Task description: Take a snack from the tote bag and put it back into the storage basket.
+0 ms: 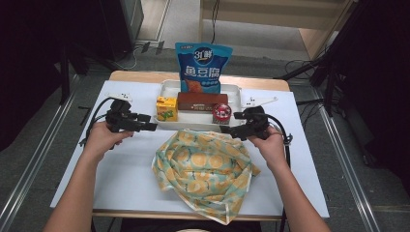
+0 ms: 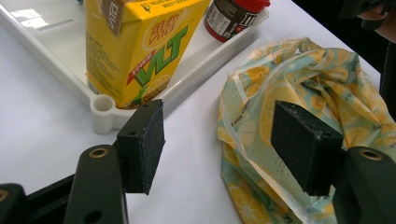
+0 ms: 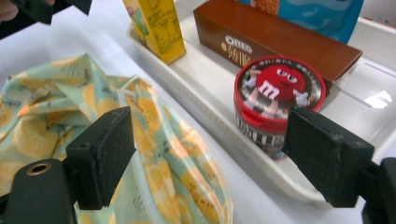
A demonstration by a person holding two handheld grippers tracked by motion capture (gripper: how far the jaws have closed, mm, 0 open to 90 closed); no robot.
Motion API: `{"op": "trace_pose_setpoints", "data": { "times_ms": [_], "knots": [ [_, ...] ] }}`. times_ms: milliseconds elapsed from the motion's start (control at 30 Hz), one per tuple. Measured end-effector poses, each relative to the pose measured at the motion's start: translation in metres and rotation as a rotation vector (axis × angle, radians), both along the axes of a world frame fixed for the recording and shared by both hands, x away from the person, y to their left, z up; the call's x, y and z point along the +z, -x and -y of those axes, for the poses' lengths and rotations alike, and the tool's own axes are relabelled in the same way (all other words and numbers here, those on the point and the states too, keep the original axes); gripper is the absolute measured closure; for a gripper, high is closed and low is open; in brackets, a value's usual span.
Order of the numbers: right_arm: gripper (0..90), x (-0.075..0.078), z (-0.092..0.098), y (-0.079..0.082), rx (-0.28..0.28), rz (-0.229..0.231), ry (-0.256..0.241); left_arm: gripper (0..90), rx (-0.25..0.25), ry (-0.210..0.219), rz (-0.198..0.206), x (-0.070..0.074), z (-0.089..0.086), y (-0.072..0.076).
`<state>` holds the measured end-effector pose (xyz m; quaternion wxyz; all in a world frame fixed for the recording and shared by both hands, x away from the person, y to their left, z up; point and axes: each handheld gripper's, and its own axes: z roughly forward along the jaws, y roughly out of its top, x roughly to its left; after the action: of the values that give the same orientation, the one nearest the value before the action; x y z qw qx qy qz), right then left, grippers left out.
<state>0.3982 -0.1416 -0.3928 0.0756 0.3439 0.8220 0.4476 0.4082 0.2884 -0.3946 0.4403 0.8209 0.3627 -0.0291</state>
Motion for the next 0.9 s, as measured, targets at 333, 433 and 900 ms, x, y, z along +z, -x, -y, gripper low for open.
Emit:
{"op": "trace_pose_setpoints", "data": {
  "times_ms": [333, 433, 900],
  "knots": [
    [17.8, -0.006, 0.010, 0.021, 0.024, 0.009, 0.009, 35.4, -0.001, 0.000, -0.003, 0.000, 0.000, 0.000],
    [17.8, -0.007, 0.014, 0.024, 0.020, 0.013, 0.009, 35.4, -0.003, -0.004, -0.001, 0.000, 0.000, 0.001],
    [19.5, -0.022, 0.038, 0.037, 0.000, 0.000, 0.014, 35.4, -0.001, -0.005, -0.006, -0.002, -0.003, 0.003]
  ]
}}
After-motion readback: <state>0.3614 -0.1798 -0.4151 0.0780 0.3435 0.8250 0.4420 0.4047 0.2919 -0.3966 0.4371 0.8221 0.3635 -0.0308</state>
